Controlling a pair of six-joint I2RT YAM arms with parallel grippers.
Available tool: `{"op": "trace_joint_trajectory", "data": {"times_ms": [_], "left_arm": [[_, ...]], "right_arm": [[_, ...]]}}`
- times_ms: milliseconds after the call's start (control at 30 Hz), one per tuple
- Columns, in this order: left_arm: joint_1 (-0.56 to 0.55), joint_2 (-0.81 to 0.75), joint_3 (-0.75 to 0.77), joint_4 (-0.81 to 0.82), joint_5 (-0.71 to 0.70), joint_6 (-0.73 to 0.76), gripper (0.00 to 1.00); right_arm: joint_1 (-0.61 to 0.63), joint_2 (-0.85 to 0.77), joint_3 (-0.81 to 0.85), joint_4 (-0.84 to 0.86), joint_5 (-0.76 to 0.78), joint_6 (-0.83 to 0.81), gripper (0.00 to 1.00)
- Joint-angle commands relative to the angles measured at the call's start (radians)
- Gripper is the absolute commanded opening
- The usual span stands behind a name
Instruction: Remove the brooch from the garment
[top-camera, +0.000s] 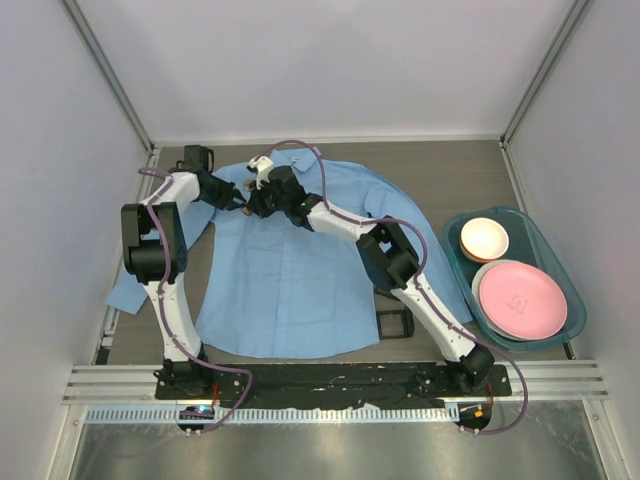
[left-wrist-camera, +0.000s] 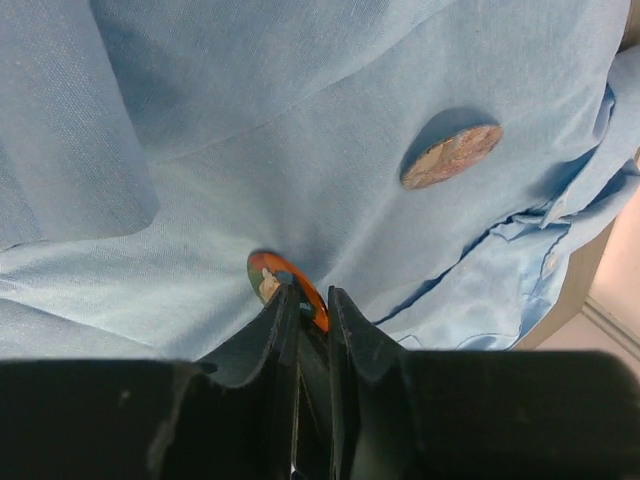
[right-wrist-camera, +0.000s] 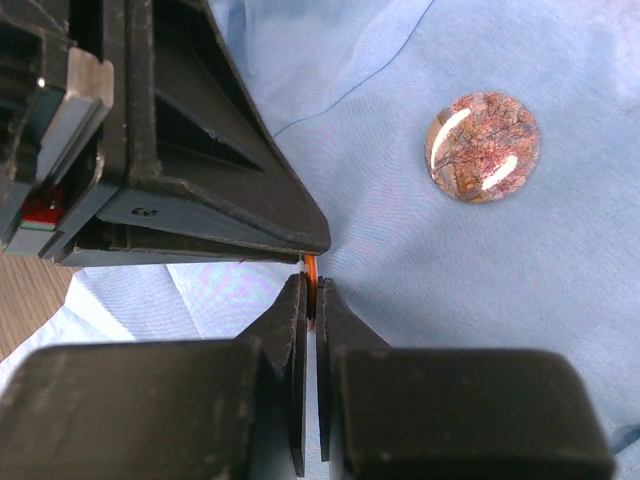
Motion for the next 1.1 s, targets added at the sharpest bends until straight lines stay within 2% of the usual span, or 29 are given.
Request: {"op": "trace_joint_trajectory", "data": {"times_ms": [0,100,267,467,633,767,800,833,933,967,1067], "left_arm": [[-0.001,0.003,0.026,0.024,0.046,0.036,0.31],[-0.003,0.012,0.056,-0.023,0.047,0.055,0.43],[-0.003,0.017,0.059,-0.057,0.041,0.06,0.44],[-0.001,0.032,0.066,-0.066,0.037,0.071,0.39],[-0.001,0.035,0.082,-0.08,0.015,0.103,0.29],[-0.003,0.031,0.089,-0.074,0.001,0.126,0.19],[-0.003,0.031,0.092,-0.069,0.001,0.144,0.16],[-0.003,0.032,0.094,-0.066,0.001,0.154,0.15],[-0.003,0.032,0.094,-0.056,0.011,0.186,0.08],[-0.003,0.031,0.089,-0.051,0.012,0.197,0.05],[-0.003,0.019,0.062,-0.023,0.018,0.23,0.04]], "right_arm": [[0.012,-0.088,-0.007,0.003,-0.019,-0.029,0.01],[0.012,-0.088,-0.007,0.01,-0.025,-0.045,0.01],[0.012,-0.092,0.001,0.018,-0.022,-0.062,0.01],[0.012,-0.102,0.001,0.018,-0.028,-0.083,0.01],[0.014,-0.112,0.002,0.017,-0.021,-0.085,0.02],[0.01,-0.138,-0.022,0.006,-0.004,-0.063,0.18],[0.01,-0.149,-0.036,0.006,0.012,-0.056,0.26],[0.004,-0.169,-0.065,0.009,0.012,-0.021,0.3],[-0.029,-0.206,-0.106,0.012,-0.007,0.073,0.37],[-0.04,-0.21,-0.111,0.012,-0.023,0.155,0.39],[-0.074,-0.242,-0.155,0.053,-0.1,0.306,0.45]]}}
